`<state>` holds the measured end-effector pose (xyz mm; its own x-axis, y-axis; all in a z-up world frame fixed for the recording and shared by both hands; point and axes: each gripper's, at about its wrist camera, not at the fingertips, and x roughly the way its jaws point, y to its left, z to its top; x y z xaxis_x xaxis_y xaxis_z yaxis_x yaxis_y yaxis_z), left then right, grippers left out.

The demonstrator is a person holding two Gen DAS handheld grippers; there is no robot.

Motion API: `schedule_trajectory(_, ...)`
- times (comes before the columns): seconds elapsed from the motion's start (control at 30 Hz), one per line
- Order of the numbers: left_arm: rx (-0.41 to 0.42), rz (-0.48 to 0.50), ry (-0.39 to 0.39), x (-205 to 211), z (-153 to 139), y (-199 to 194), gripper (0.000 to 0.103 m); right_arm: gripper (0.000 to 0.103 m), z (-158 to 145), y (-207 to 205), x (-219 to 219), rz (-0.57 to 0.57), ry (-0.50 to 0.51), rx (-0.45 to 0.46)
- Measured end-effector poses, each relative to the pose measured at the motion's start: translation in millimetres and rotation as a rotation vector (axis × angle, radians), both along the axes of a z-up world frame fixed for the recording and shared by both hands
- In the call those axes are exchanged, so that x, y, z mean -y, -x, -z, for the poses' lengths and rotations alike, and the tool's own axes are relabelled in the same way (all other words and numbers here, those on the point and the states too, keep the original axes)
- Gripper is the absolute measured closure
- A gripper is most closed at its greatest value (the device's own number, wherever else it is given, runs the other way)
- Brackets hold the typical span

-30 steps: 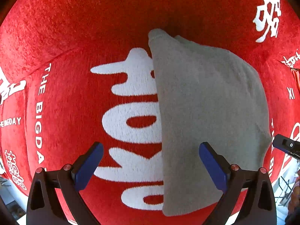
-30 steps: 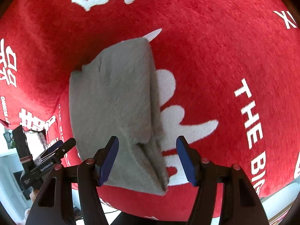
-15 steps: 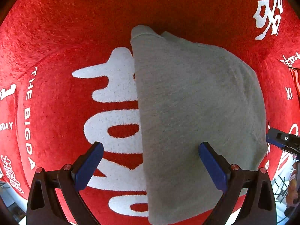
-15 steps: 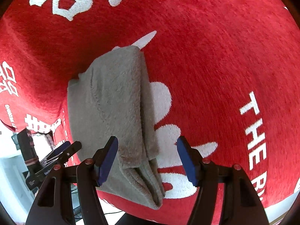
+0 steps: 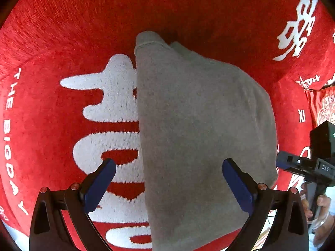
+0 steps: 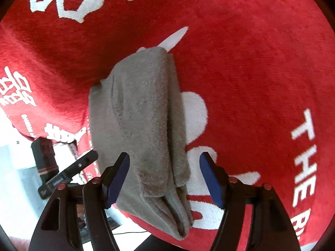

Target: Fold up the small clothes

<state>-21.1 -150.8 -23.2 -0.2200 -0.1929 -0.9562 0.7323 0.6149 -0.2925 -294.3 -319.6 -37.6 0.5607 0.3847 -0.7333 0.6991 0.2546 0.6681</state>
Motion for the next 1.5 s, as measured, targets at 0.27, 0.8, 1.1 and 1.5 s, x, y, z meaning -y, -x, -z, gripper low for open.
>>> schedule_trajectory(0.27,-0.163,0.001,0.032,11,31,6,0.001,0.030,19,-12,4,-0.049,-0.080,0.096)
schedule_trajectory(0.8,-0.084,0.003,0.059,15,25,19,0.022,0.067,33,-30,0,-0.069,-0.165,0.150)
schedule_trajectory(1.1,-0.098,-0.007,0.170,-18,-13,9,0.055,0.069,-5,-28,-21,0.001,-0.199,0.288)
schedule_trajectory(1.5,-0.047,0.002,0.185,-122,-62,-28,0.055,0.069,-42,-71,-115,-0.025,-0.209,0.323)
